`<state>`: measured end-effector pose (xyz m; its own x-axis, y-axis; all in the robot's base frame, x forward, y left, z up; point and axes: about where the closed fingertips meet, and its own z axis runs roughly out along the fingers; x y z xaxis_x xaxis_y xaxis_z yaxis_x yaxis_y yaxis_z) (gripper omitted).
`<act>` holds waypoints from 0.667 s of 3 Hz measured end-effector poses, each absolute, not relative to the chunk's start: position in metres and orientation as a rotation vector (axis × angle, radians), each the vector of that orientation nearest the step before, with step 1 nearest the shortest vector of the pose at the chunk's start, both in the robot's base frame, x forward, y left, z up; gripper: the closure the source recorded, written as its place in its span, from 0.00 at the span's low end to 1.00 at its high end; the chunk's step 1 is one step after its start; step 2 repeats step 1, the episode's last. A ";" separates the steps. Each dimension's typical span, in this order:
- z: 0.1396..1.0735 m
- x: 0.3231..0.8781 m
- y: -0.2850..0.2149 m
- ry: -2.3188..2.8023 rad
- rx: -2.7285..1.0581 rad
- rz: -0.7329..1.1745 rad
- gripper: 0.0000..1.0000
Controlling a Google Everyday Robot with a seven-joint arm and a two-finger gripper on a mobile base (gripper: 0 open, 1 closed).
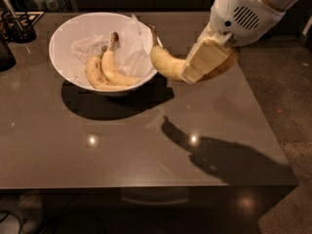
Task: Pick banana from white bowl
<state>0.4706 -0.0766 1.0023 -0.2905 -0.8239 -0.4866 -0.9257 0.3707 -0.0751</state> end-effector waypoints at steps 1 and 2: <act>1.003 0.467 -0.079 2.193 -1.505 0.303 1.00; 1.003 0.467 -0.079 2.193 -1.505 0.303 1.00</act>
Offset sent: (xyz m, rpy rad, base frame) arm 0.0000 0.0000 0.0000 0.0000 0.0000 0.0000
